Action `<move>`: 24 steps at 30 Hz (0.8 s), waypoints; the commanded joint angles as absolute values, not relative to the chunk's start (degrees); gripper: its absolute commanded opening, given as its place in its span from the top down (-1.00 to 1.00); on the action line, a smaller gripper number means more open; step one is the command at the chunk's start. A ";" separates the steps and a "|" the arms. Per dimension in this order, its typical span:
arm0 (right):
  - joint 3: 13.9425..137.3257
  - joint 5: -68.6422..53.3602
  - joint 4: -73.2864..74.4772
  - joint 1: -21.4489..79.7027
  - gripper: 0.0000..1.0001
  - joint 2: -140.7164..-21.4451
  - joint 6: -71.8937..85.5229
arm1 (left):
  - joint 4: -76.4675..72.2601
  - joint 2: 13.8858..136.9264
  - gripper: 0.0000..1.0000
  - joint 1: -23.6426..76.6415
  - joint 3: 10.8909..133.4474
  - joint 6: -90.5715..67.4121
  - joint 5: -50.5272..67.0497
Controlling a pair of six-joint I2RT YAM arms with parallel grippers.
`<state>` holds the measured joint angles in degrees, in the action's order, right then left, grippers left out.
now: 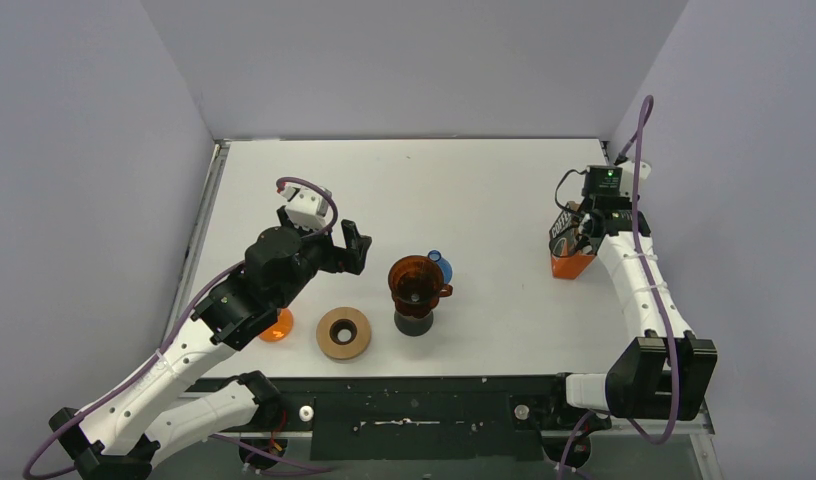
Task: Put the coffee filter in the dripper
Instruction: Pick up the coffee filter from the coffee filter holder.
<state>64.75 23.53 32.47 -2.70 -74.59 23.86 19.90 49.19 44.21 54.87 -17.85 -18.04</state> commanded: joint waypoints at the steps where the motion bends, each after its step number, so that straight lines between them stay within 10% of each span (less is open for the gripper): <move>1: 65.40 22.79 29.13 -3.16 0.28 -75.00 24.69 | 17.35 48.25 -0.77 44.47 55.02 -18.02 -18.81; 24: 65.58 19.46 28.21 -3.17 0.87 -75.82 24.87 | 17.34 48.07 -0.78 44.52 55.08 -17.98 -18.81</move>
<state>64.75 19.18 30.44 -2.70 -76.03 24.40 19.90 49.15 44.21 54.87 -17.85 -18.20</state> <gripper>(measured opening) 0.105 0.888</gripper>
